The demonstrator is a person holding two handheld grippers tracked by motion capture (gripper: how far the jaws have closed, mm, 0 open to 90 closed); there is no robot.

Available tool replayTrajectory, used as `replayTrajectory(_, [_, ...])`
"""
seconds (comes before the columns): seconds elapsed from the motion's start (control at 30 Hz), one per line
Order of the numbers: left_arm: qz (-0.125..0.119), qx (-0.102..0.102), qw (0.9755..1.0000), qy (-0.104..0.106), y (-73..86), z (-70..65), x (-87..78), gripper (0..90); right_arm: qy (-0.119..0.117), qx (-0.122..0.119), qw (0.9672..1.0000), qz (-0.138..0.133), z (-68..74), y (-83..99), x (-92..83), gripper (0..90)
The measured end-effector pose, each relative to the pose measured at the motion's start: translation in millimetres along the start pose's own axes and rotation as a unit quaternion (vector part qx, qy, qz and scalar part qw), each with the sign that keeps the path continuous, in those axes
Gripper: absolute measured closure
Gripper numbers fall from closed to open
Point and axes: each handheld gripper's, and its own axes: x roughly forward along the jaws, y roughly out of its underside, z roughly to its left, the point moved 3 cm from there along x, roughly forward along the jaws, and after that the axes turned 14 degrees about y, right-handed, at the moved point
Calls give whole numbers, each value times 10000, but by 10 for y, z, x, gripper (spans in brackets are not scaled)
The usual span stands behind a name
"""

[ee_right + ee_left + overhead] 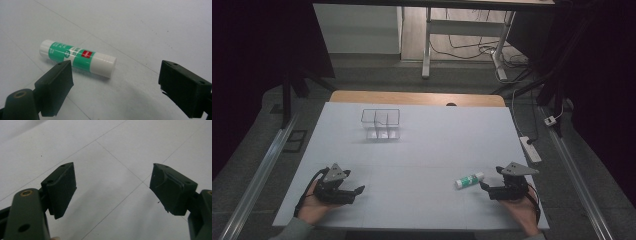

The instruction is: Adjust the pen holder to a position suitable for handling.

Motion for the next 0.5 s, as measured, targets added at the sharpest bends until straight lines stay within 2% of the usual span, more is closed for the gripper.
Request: replayTrajectory(0.5, [34, 30, 10000, 25, -1, 7, 10, 209, -22, -23, 10000, 15, -37, -18, 28, 119])
